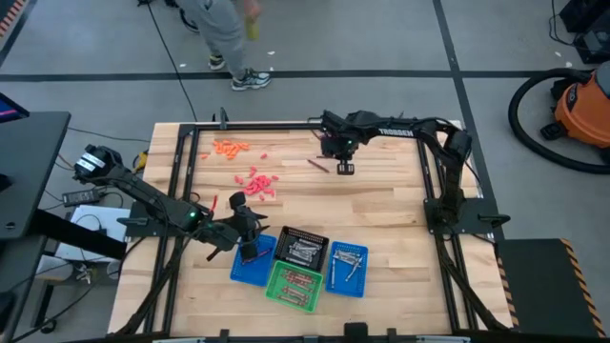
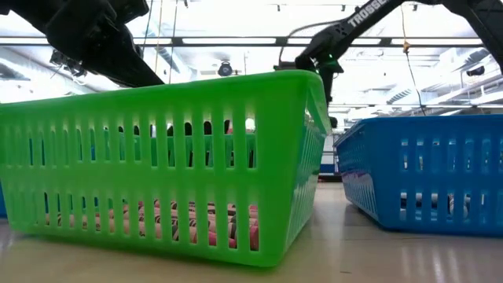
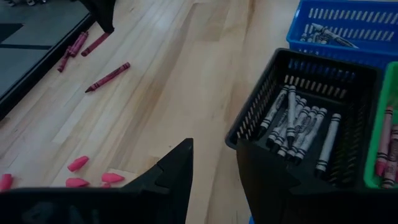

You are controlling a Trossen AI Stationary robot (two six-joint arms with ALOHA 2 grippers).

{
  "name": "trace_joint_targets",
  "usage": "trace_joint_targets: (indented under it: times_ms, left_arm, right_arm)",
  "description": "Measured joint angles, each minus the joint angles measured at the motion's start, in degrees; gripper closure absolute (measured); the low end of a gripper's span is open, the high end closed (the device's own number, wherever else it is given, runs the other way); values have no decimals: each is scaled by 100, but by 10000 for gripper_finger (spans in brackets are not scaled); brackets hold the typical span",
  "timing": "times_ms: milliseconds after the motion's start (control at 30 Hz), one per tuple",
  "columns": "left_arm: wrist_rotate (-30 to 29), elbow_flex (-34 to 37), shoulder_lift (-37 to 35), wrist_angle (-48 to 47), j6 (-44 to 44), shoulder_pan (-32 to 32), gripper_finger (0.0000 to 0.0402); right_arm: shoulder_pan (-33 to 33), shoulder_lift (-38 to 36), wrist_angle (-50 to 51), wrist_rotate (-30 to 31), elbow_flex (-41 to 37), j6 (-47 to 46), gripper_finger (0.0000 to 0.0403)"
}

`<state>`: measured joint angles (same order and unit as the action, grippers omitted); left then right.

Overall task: Sort crayons
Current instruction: Put the dark red crayon into the left blue bin

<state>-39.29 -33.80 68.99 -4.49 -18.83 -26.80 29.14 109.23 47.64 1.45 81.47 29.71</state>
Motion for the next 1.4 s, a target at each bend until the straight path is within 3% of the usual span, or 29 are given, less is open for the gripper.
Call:
trace_joint_targets:
  times_ms: [367,767,1400]
  left_arm:
    - [-48,0,0,-42,48,120,262]
    - [-50,0,0,-122,48,548,193]
    - [306,2,4,856,816,978,191]
  right_arm:
    - [-1041,-7,13,0,654,24,395]
    - [-1974,-15,-135,0,930,-149,395]
    - [-2757,-15,-949,221,931,-170,395]
